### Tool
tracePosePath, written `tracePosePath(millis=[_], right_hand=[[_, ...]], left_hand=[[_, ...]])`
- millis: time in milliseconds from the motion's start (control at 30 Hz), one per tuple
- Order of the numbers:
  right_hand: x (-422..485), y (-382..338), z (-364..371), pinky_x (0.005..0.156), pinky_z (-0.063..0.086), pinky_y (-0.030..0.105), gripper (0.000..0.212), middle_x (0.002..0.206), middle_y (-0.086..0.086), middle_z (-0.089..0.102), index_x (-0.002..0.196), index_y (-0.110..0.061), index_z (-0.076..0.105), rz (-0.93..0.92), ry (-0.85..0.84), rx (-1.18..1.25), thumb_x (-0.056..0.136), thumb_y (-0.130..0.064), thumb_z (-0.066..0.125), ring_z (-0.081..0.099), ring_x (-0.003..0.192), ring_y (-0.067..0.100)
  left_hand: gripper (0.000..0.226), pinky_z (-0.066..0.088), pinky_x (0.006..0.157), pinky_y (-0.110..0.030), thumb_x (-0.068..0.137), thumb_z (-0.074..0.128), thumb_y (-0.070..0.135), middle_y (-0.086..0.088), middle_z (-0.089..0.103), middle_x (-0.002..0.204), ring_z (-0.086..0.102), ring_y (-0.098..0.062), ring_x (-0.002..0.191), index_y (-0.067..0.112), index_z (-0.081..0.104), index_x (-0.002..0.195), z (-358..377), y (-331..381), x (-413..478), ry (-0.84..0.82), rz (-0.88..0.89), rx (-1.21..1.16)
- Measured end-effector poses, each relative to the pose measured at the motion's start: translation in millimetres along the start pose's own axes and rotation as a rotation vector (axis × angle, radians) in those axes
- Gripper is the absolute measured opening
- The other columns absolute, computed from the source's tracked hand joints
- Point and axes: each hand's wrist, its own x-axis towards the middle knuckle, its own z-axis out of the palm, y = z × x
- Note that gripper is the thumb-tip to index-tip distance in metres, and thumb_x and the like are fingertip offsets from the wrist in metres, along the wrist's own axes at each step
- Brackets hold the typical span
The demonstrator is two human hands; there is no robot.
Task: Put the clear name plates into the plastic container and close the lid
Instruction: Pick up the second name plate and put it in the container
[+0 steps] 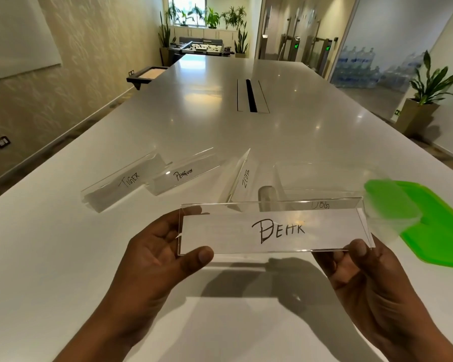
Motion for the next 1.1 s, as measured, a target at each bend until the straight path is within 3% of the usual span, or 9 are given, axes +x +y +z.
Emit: tracePosePath(millis=[167,367,633,767,933,1100], right_hand=[[4,4,-5,0.087,0.054,0.039,0.061,0.107,0.009,0.073,0.105,-0.016,0.072,0.018,-0.008,0.012,0.052,-0.036,0.093,0.069,0.099,0.023],[4,9,-7,0.084,0.055,0.042,0.033,0.078,-0.004,0.075,0.08,-0.023,0.076,-0.025,-0.026,-0.015,0.056,-0.039,0.091,0.072,0.077,0.014],[7,12,-13,0.081,0.056,0.041,0.055,0.073,0.006,0.06,0.089,-0.018,0.074,0.043,0.04,0.005,0.043,-0.037,0.097,0.066,0.071,0.021],[7,12,-14,0.083,0.055,0.042,0.064,0.085,0.013,0.054,0.097,-0.016,0.072,0.057,0.041,0.005,0.043,-0.037,0.097,0.064,0.075,0.024],[6,12,-14,0.079,0.057,0.04,0.052,0.07,0.004,0.06,0.086,-0.02,0.073,0.036,0.047,-0.013,0.044,-0.038,0.096,0.065,0.07,0.021],[4,5,-11,0.087,0.054,0.042,0.067,0.097,0.014,0.073,0.106,-0.012,0.071,0.05,-0.022,-0.108,0.051,-0.042,0.093,0.069,0.088,0.027]], left_hand=[[0.07,0.055,0.082,-0.022,0.058,0.093,0.033,-0.006,0.072,0.121,0.069,-0.024,0.11,0.021,0.067,0.122,0,-1,2,0.015,0.012,-0.014],[0.07,0.056,0.081,-0.021,0.057,0.092,0.034,-0.004,0.073,0.12,0.07,-0.021,0.109,0.023,0.067,0.122,0,-1,4,0.017,0.024,-0.004],[0.067,0.056,0.081,-0.02,0.058,0.092,0.037,-0.001,0.074,0.117,0.07,-0.019,0.107,0.026,0.069,0.12,-2,-1,5,0.02,0.029,0.019],[0.067,0.056,0.08,-0.02,0.058,0.092,0.038,-0.001,0.074,0.118,0.07,-0.019,0.107,0.027,0.069,0.12,-3,-2,6,0.022,0.019,0.032],[0.068,0.056,0.08,-0.02,0.057,0.092,0.039,0.0,0.073,0.118,0.07,-0.018,0.108,0.028,0.069,0.12,-3,-2,7,0.021,0.021,0.033],[0.071,0.056,0.079,-0.021,0.053,0.094,0.042,0.0,0.074,0.117,0.071,-0.019,0.107,0.029,0.07,0.118,-5,0,7,0.044,0.014,0.043]])
